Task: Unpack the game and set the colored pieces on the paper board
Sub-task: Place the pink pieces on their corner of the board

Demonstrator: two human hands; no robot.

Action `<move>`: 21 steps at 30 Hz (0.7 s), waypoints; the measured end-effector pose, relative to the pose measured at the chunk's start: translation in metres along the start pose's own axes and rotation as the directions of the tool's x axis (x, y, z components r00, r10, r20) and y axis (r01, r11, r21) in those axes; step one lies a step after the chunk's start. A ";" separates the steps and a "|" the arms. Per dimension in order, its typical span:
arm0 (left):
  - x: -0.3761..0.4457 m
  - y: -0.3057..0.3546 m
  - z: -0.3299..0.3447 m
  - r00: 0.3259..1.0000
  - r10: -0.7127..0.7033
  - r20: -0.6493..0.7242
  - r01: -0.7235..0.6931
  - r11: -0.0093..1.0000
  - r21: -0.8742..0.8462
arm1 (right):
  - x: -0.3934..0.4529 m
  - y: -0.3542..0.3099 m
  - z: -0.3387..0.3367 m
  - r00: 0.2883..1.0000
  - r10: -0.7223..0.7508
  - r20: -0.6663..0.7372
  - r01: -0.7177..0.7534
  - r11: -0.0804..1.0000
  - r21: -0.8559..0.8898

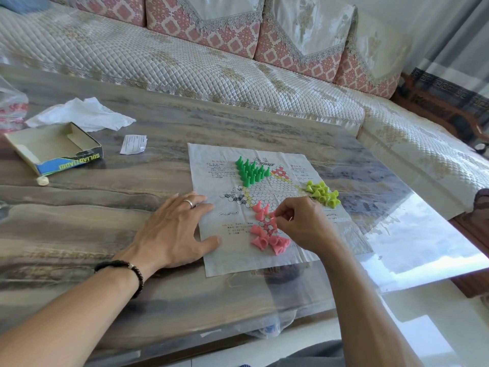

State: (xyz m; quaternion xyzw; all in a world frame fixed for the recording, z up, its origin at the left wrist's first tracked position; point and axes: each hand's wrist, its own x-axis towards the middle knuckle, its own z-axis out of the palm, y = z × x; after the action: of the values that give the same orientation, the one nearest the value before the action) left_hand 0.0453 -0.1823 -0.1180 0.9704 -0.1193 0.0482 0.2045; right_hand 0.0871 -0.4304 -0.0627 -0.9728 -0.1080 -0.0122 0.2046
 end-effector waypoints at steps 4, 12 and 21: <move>0.000 -0.001 0.000 1.000 0.000 0.004 -0.001 1.000 0.007 | 0.002 -0.001 0.003 0.999 -0.015 0.030 0.016 1.000 -0.018; 0.000 -0.001 0.000 1.000 0.006 -0.007 -0.006 1.000 0.013 | 0.006 -0.003 0.007 0.998 -0.043 -0.034 0.041 0.998 -0.054; 0.000 0.000 0.000 1.000 0.003 -0.012 -0.003 1.000 0.016 | 0.005 -0.009 0.006 0.998 -0.028 -0.052 0.028 1.000 -0.003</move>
State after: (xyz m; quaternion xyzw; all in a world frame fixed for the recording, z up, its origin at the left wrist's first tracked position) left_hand 0.0456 -0.1819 -0.1178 0.9714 -0.1190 0.0554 0.1976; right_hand 0.0898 -0.4187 -0.0641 -0.9708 -0.1164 -0.0406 0.2059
